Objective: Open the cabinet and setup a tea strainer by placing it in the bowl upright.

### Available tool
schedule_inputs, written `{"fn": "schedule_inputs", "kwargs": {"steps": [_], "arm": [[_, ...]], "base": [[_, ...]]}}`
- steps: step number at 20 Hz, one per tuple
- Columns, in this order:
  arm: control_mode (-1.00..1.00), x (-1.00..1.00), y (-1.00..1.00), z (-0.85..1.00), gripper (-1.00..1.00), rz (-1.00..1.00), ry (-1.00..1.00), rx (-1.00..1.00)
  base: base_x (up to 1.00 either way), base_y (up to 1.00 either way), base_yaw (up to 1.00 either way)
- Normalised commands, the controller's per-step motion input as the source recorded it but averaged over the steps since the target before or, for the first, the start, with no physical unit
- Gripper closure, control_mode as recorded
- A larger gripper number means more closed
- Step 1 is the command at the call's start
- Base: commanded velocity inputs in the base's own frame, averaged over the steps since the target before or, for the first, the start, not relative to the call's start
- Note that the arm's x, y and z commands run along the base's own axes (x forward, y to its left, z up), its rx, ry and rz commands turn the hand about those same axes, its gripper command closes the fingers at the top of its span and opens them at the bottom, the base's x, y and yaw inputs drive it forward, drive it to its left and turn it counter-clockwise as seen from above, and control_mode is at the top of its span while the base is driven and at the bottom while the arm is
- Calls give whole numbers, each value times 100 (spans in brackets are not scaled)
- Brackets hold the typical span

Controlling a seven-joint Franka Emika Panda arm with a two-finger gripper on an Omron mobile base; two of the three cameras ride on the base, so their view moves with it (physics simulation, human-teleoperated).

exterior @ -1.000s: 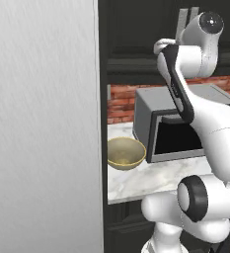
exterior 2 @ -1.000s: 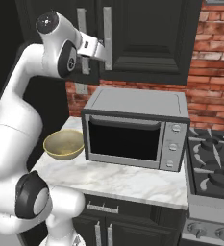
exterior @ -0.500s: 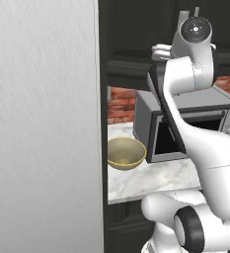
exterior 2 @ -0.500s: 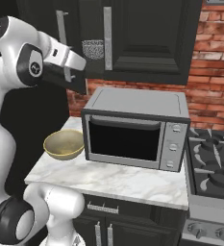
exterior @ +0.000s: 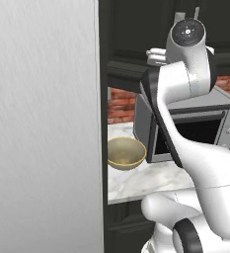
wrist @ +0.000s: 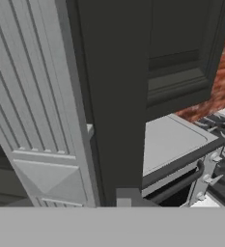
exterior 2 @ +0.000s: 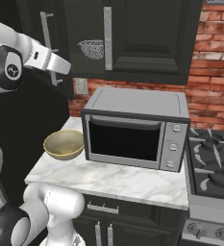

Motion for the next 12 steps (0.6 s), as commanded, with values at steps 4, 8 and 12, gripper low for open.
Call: {"fn": "schedule_inputs", "kwargs": {"steps": [4, 8, 12], "arm": [[-100, 0, 9, 0, -100, 0, 2, 0], [-100, 0, 12, 0, -100, 0, 3, -1], [-100, -35, 3, 13, -100, 2, 1, -1]], "base": [[0, 0, 0], [0, 0, 0], [0, 0, 0]]}}
